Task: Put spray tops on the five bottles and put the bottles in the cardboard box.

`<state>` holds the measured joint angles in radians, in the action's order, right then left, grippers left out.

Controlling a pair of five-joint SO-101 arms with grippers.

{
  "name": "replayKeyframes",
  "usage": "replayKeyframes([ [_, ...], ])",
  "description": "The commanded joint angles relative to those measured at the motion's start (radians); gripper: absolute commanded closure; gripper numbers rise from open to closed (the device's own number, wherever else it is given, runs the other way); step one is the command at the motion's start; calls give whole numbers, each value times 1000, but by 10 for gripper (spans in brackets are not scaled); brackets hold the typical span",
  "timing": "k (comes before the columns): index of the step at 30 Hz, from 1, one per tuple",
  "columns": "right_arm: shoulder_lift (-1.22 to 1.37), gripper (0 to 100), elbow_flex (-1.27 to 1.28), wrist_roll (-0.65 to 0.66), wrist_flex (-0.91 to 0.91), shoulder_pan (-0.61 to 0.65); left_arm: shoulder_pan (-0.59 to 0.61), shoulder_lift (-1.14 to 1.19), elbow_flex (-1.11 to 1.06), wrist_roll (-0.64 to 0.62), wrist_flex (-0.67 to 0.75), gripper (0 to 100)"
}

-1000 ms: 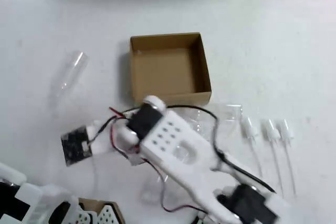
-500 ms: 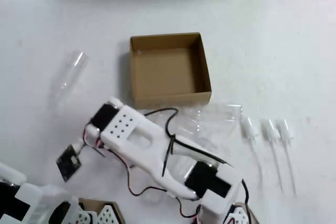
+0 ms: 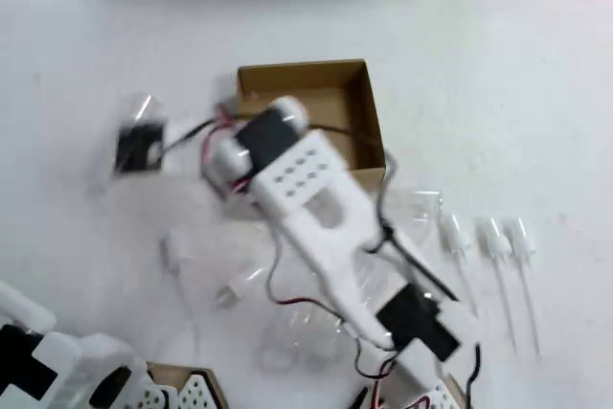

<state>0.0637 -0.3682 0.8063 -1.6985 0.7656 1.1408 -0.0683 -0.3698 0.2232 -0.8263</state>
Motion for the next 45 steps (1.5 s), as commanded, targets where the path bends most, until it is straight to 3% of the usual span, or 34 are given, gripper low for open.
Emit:
replayKeyframes([
  [1, -91, 972, -48, -124, -28, -133, -117, -13, 41, 12, -91, 920],
  [7, -154, 981, 41, -264, -27, -441, -297, -13, 114, 12, -252, 922],
  [16, -236, 982, 279, -299, -5, -858, -634, -13, 175, 8, -442, 924],
  [21, -291, 982, 448, -488, 70, -1056, -809, -13, 195, 6, -505, 924],
  [30, -464, 982, 864, -511, 272, -1193, -1050, -15, 195, 12, -592, 924],
  [38, -639, 982, 1085, -470, 286, -1353, -1167, -15, 178, 17, -611, 924],
  [45, -713, 982, 1272, -503, 429, -1363, -1257, -35, 86, 163, -606, 929],
])
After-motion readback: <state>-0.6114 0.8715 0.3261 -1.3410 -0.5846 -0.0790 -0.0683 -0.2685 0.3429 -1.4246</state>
